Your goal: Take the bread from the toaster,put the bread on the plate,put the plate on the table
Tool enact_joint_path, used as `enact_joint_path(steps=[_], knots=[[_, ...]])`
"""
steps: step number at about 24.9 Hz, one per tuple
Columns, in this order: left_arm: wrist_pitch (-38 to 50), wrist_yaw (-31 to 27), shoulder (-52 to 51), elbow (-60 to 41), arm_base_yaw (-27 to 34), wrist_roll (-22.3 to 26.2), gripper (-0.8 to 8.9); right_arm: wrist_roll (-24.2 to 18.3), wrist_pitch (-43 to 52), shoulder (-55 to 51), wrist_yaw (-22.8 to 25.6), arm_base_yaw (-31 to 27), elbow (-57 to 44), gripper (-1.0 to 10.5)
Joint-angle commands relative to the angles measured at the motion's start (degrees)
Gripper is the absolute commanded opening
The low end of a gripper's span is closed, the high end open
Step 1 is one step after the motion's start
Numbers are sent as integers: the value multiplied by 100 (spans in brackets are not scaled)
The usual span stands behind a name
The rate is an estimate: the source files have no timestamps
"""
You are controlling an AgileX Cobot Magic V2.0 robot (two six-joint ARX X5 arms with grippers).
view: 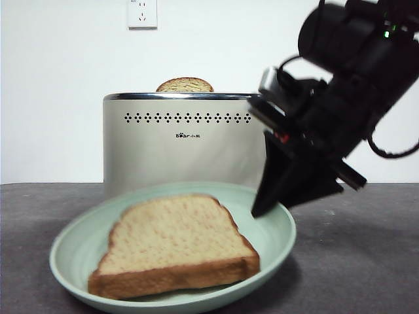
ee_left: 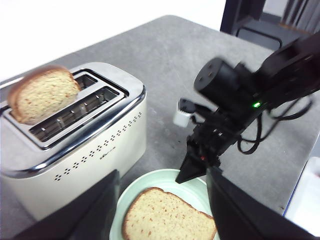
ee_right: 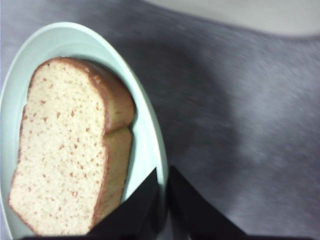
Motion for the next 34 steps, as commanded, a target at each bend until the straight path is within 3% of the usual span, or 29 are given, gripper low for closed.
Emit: enact_joint_path(steps=[1,10,16,20,34], knots=[[-46,-28,-61,120,-46,-42,286,61,87,264,57,-72,63,4],[-192,-24,-153,120,-46,-42,286,-28,44,450,87,-195,63,11],[-216,-26,-153,120,-46,-39,286,-24,2,444,90,-195,63,218],[-264,-26,-153,120,-46,-39,286,-24,0,341,90,-195,63,233],[-291,-28,-114,120,-46,-15,284,-92,-1121,-2243,199,48,326,231]])
